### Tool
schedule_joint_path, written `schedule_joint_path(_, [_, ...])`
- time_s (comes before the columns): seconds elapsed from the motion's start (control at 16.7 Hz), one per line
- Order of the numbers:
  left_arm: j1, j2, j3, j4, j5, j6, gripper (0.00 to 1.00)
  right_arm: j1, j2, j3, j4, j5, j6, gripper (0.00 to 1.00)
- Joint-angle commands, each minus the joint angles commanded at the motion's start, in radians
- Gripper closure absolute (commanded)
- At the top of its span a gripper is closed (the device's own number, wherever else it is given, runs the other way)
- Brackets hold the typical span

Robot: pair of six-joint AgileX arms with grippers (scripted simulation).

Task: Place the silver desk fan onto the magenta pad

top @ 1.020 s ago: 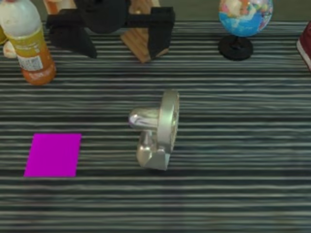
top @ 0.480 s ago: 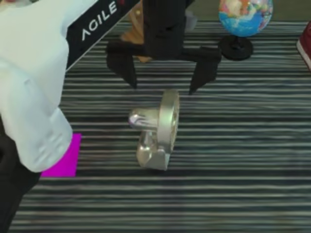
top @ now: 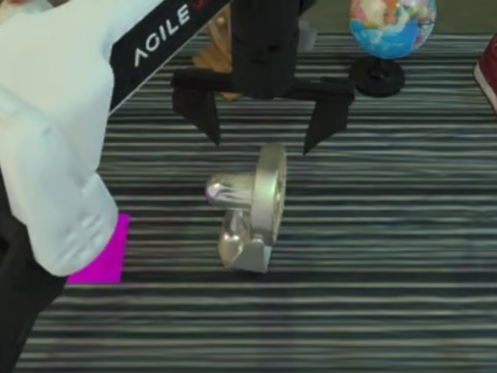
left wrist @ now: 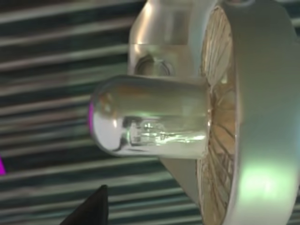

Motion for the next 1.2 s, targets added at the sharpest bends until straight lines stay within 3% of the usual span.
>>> schedule_joint_path(0.48, [-0.002,-0.076,-0.314,0.231,-0.001,-0.001,0.00,0.000,0.000,0.000,0.000,0.000,0.000,0.00])
schedule_joint_path(0.78, [-0.002,-0.082,-0.338,0.253,-0.001,-0.001,0.00,0.000,0.000,0.000,0.000,0.000,0.000,0.00])
schedule_joint_path(1.2, [-0.002,-0.082,-0.338,0.253,-0.001,-0.001,0.53,0.000,0.000,0.000,0.000,0.000,0.000,0.00])
